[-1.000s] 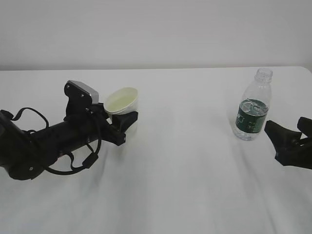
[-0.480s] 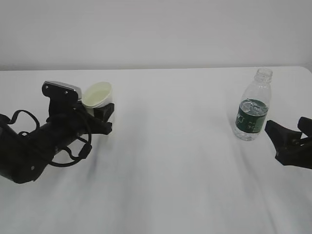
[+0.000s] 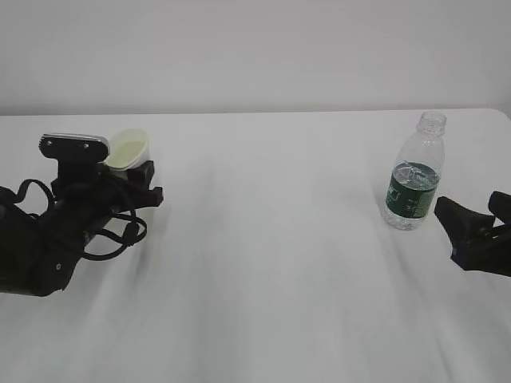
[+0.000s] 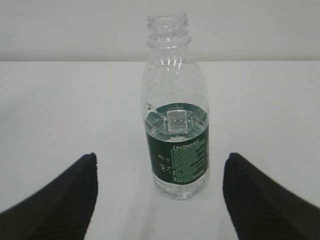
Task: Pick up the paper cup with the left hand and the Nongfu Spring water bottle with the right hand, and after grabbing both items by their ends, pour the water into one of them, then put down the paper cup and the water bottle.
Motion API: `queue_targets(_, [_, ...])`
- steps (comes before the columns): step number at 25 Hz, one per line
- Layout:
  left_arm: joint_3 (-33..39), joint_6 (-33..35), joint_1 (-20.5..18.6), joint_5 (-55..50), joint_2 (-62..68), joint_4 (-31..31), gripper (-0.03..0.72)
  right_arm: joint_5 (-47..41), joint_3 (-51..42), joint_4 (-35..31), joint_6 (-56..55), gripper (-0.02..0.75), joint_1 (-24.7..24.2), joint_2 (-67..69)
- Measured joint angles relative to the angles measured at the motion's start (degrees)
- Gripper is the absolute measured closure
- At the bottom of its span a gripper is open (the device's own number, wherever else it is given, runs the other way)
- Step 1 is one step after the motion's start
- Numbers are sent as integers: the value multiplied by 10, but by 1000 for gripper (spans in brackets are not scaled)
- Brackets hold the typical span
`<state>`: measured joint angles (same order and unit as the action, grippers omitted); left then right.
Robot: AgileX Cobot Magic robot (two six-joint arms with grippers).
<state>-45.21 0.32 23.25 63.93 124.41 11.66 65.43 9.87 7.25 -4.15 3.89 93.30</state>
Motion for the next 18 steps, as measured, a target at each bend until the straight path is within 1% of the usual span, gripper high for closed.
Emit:
queue_targets(3, [0,3,0,0,0,21,277,0,0,0,0,145,0,0])
queue_targets(18, [2,6,0,1,11,24,278,0,0,-4,-1,145,0,0])
